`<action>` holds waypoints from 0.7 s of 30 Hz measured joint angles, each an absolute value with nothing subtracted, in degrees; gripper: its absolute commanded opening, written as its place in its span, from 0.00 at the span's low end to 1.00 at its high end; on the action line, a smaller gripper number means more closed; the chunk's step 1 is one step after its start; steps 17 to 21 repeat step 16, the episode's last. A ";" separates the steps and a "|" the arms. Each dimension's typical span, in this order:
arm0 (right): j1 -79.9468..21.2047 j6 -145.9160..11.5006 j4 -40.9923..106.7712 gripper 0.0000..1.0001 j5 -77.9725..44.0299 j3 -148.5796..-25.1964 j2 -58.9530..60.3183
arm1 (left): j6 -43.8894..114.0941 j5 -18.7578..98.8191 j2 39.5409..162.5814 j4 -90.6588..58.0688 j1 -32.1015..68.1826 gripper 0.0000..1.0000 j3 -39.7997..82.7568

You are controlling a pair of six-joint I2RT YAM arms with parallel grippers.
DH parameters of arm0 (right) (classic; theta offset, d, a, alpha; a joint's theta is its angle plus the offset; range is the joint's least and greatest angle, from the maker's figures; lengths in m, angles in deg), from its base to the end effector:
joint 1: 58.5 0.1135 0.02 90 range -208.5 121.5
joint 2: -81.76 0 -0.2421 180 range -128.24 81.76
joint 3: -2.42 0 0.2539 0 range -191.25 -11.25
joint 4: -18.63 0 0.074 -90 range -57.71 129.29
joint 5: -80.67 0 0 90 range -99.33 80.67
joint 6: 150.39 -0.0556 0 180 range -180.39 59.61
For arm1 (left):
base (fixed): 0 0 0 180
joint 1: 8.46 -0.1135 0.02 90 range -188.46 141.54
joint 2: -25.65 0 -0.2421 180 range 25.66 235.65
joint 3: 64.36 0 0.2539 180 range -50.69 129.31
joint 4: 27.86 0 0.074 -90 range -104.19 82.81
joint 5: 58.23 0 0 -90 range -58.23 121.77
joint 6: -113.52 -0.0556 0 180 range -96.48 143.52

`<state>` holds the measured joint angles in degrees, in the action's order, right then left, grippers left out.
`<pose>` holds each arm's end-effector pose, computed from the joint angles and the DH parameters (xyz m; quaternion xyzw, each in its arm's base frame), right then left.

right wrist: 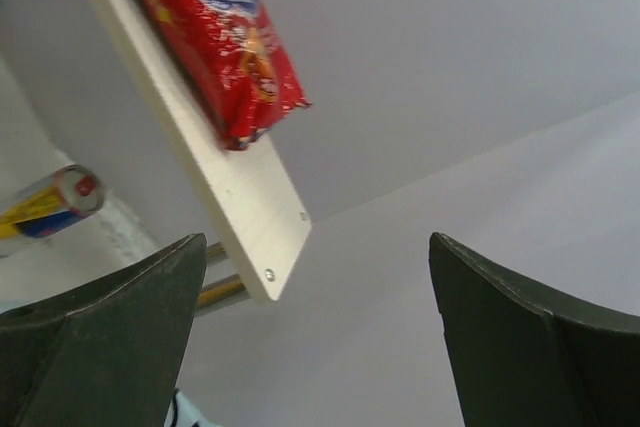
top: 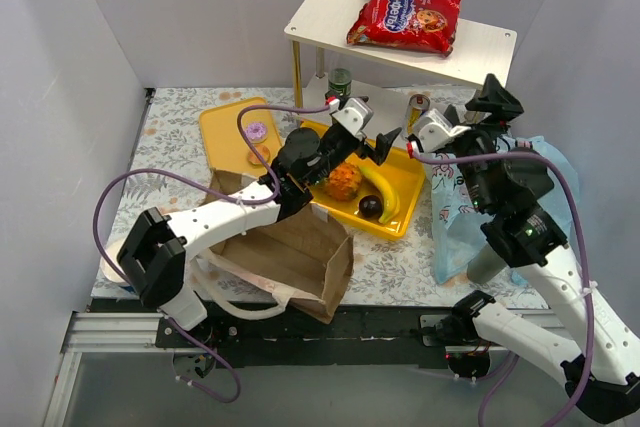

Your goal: Untie the knot of the grocery bags and take out the mixed food

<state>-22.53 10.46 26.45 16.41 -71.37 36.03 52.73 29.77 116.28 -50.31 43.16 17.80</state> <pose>0.1692 0.0929 0.4492 -0.3387 0.4790 -0.3612 0.7248 0.2496 -0.3120 0.3495 0.1062 0.6066 -0.5026 0.6068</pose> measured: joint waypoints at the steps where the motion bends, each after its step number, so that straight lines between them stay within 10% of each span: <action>1: -22.53 7.99 31.74 0.99 15.58 -73.84 34.43 | 52.01 30.01 116.18 -47.93 43.13 0.98 19.31; 12: -22.51 -32.78 74.36 0.99 13.48 -96.55 18.52 | 45.61 32.74 97.97 -19.89 28.91 0.98 25.08; 21: -22.51 -39.51 81.50 0.99 17.83 -96.94 17.25 | 46.26 32.28 93.42 -14.84 21.04 0.98 21.73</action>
